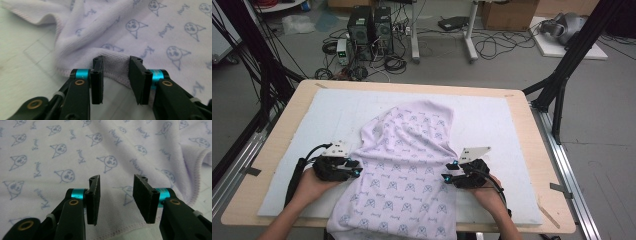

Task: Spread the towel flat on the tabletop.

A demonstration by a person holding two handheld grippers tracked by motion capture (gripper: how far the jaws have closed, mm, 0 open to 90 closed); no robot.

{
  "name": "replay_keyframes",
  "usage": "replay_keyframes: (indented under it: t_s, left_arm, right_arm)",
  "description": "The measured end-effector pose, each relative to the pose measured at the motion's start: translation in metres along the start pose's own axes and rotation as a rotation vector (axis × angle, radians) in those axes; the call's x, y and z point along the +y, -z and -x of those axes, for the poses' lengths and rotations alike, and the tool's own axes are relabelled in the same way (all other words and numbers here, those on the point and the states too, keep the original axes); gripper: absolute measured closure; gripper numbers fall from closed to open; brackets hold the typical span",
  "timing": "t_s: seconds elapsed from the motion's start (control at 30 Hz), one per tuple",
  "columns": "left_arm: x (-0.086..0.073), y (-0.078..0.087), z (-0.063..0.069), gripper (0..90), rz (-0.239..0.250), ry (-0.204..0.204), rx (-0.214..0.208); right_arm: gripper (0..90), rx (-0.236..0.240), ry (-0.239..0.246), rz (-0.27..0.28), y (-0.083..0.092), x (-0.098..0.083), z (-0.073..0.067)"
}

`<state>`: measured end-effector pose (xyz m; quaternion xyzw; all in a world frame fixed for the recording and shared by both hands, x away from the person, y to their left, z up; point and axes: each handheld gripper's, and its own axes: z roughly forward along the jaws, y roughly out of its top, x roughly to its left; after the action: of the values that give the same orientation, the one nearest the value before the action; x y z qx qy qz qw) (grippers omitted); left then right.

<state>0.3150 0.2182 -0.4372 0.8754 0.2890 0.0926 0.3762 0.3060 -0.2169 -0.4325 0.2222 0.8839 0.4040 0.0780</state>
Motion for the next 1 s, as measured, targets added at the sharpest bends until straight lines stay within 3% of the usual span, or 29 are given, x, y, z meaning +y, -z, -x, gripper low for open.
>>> replay_keyframes:
  t_s: [0.03, 0.1, 0.23, 0.37, 0.5, 0.63, 0.77, 0.9, 1.0]
  left_arm:
    - [0.001, -0.002, 0.000, 65.0, 0.004, 0.000, -0.005]
    - [0.003, -0.003, 0.001, 76.7, 0.005, -0.015, -0.024]
    - [0.001, 0.003, 0.005, 86.1, -0.025, -0.051, 0.019]
    - [-0.010, 0.022, -0.003, 86.6, -0.040, -0.040, 0.063]
    - [-0.022, 0.045, -0.008, 85.1, -0.016, -0.004, 0.084]
    - [-0.022, 0.051, -0.001, 72.2, 0.008, -0.008, 0.097]
    - [-0.019, 0.051, 0.015, 64.1, 0.040, -0.050, 0.026]
    - [-0.018, 0.040, 0.035, 61.1, 0.016, -0.105, -0.039]
    - [-0.021, 0.027, 0.045, 61.0, -0.025, -0.129, -0.072]
  right_arm:
    - [56.8, 0.001, 0.003, -0.005, -0.001, 0.000, -0.001]
    - [55.9, 0.002, 0.006, -0.017, -0.004, -0.002, -0.001]
    - [55.1, -0.002, 0.004, -0.050, -0.009, -0.006, -0.001]
    - [54.8, -0.004, 0.002, -0.048, -0.007, -0.008, -0.001]
    - [54.4, -0.007, 0.008, -0.046, -0.004, -0.009, -0.003]
    - [53.9, 0.007, 0.016, -0.032, -0.002, -0.006, -0.011]
    - [53.6, 0.034, 0.037, -0.001, 0.002, -0.003, -0.022]
    - [53.3, 0.067, 0.059, 0.012, 0.003, -0.005, -0.033]
    - [54.2, 0.100, 0.064, -0.013, -0.001, -0.008, -0.039]
